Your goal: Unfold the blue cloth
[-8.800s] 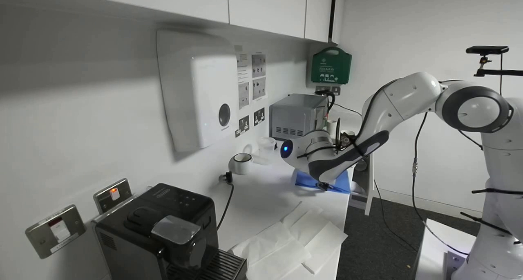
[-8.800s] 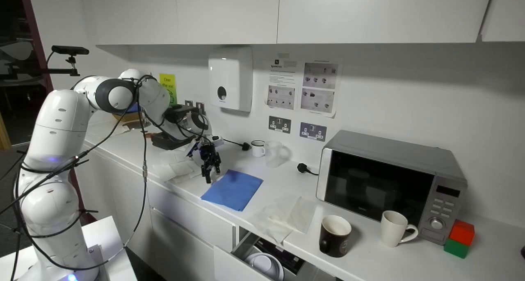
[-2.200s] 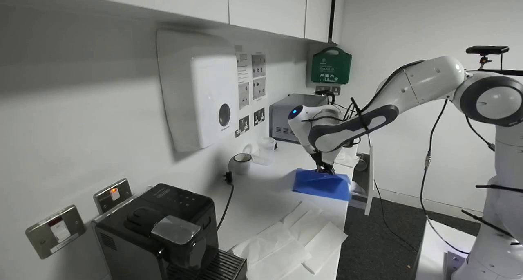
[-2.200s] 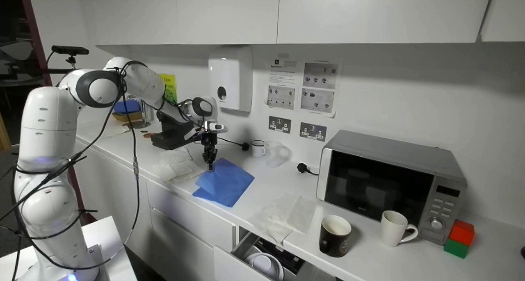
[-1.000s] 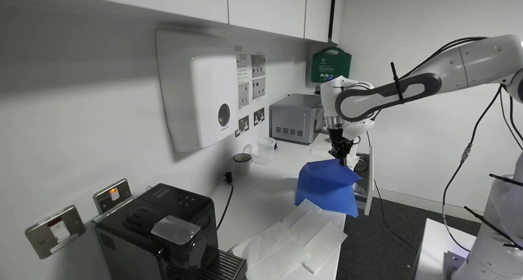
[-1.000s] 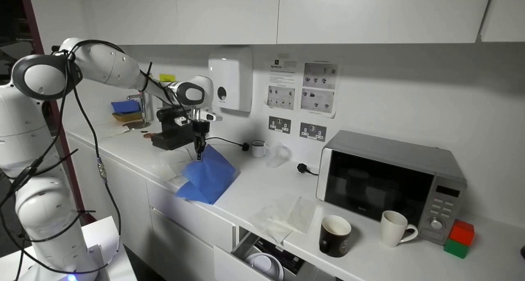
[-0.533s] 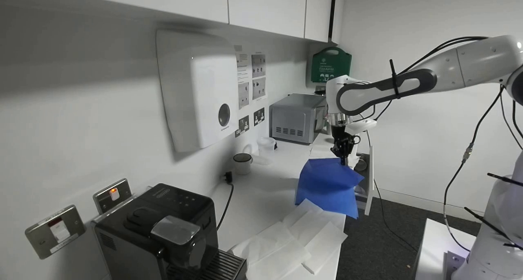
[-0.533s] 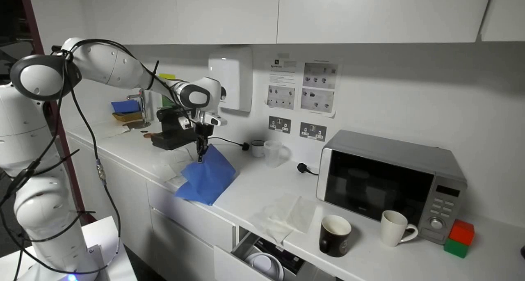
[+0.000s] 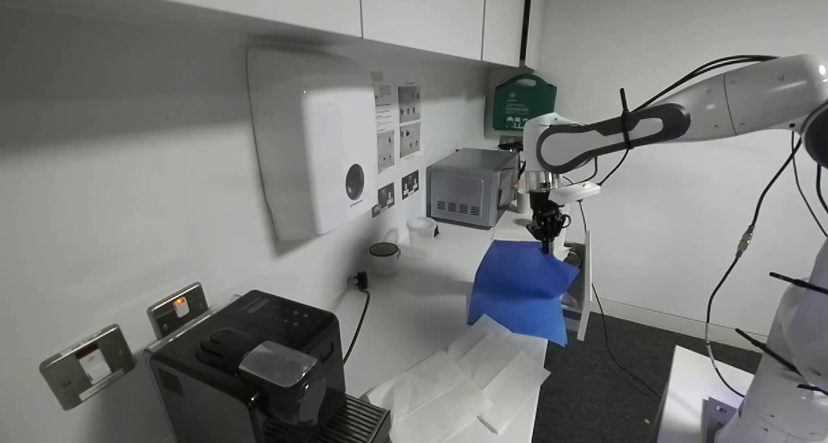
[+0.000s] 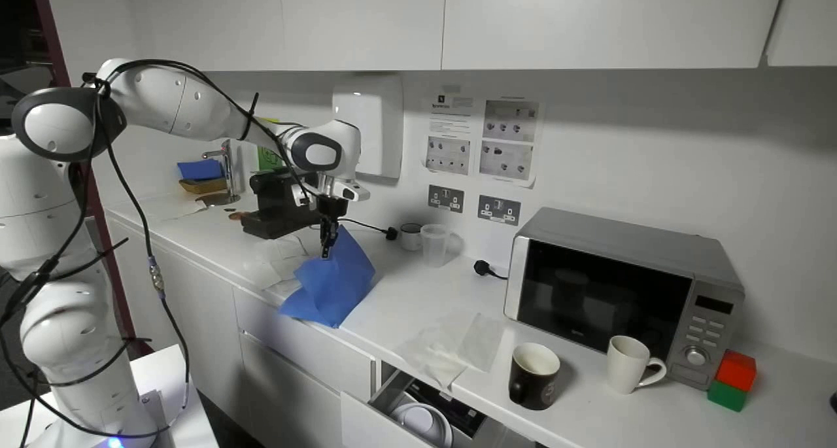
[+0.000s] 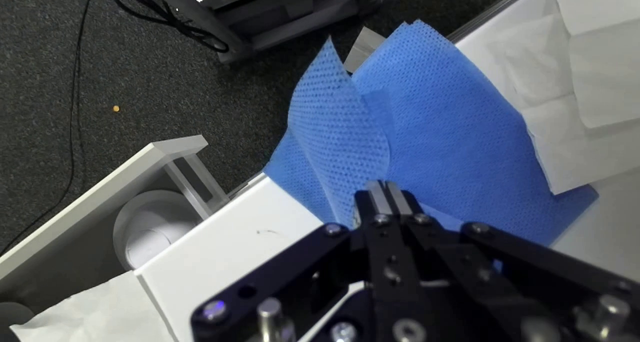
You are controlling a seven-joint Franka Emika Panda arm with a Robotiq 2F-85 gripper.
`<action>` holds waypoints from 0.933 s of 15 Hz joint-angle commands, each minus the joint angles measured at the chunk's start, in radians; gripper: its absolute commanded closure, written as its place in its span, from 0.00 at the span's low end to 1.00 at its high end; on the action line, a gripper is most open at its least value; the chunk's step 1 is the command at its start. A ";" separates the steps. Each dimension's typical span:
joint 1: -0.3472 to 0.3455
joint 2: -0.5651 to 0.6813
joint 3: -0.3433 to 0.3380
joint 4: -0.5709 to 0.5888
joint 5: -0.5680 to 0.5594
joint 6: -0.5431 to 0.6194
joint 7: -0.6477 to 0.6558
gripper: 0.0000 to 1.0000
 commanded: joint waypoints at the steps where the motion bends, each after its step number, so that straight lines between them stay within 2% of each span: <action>1: -0.017 0.008 -0.002 0.037 0.008 -0.034 -0.029 1.00; 3: -0.012 0.001 0.004 0.010 -0.001 -0.002 -0.001 0.99; 14: -0.009 0.002 0.007 0.011 -0.001 -0.002 -0.001 1.00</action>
